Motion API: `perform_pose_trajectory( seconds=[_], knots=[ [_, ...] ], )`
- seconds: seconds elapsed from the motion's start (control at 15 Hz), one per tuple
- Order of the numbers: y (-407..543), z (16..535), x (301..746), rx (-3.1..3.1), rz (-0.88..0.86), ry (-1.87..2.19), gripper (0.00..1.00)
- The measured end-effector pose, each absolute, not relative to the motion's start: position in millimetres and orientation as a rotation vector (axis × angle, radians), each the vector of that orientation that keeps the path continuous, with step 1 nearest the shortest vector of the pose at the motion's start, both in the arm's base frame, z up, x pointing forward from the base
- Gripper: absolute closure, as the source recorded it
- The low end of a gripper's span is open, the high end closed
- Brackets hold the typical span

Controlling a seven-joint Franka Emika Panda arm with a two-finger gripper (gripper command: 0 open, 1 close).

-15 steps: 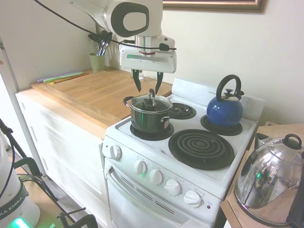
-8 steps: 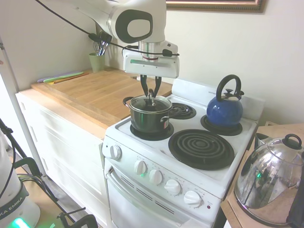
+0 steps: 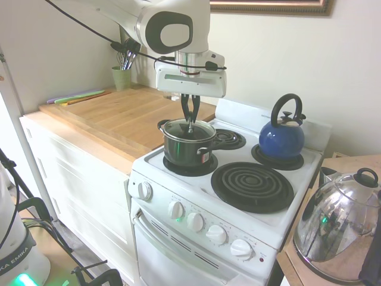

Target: Uncover the lid of the pot

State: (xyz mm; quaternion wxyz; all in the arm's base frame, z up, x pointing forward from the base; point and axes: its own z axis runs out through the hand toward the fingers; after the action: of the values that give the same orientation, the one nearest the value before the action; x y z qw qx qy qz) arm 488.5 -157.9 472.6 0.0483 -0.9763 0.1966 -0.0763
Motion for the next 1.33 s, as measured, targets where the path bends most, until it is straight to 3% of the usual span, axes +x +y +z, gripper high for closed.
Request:
perform_pose_trajectory(
  seconds=[0.33,0.8,1.33],
  knots=[
    [-166,482,484,-2.974,-0.26,0.621,1.0],
    [-151,538,467,-3.025,-0.332,0.623,1.0],
    [11,624,472,-3.136,-0.418,0.549,1.0]
  ],
)
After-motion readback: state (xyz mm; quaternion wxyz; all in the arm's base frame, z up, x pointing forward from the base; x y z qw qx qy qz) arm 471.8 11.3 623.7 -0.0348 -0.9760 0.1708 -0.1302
